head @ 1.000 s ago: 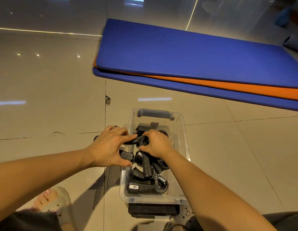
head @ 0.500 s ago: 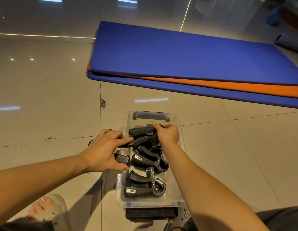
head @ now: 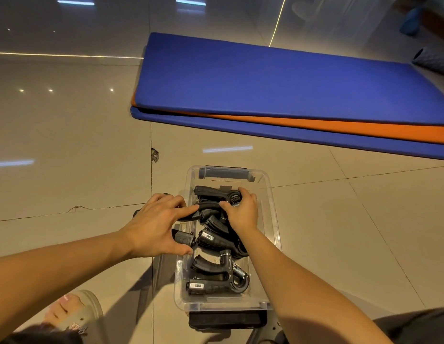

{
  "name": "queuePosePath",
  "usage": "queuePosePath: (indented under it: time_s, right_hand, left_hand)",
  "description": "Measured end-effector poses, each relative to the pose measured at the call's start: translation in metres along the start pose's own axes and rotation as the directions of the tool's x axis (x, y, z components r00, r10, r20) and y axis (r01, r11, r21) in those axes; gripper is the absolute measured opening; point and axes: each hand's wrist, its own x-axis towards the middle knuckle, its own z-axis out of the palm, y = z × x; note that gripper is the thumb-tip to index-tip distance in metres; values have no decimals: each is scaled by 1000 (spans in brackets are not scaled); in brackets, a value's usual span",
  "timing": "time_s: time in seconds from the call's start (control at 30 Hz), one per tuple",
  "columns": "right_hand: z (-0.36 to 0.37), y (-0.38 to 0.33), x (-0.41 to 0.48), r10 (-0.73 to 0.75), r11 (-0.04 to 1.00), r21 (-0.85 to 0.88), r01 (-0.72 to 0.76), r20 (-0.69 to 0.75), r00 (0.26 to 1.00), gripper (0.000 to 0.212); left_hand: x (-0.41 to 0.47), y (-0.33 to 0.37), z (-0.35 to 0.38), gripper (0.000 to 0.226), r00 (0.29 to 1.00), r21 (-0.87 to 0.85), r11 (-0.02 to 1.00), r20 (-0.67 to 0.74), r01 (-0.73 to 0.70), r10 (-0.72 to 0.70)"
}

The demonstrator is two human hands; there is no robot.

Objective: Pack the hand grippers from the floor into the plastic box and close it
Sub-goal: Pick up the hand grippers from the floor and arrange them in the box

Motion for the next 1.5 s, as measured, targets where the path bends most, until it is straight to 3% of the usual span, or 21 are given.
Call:
queuePosePath:
  time_s: [0.17,0.33,0.43,0.83,0.93,1.13,1.5]
  right_hand:
    - [0,12,5,-82,986,-143,88,49,995,79]
    - [3,12,12,-159,884,-434,173,69,985,74]
    - [2,11,14,-194,844,-496,205,75,978,68]
    - [-12,15,20,-248,790,-532,304,176,953,48]
    - [-10,16,16,-275,769,-549,328,179,945,54]
    - [-11,18,15,-217,867,-432,248,120,969,57]
    - [-19,20,1,-223,885,-388,258,133,966,74]
  left_hand:
    - [-2,0,0,99,1000,-5,1000,-3,-3,3]
    - [-2,0,0,99,1000,-2,1000,-7,3,-3]
    - [-2,0,0,98,1000,-11,1000,-14,0,0]
    - [-2,0,0,99,1000,-8,1000,-11,0,0]
    - [-1,1,-2,99,1000,-1,1000,-9,-4,4]
    - [0,1,-2,99,1000,3,1000,-2,-5,5]
    - [3,2,-5,101,1000,63,998,19,-24,22]
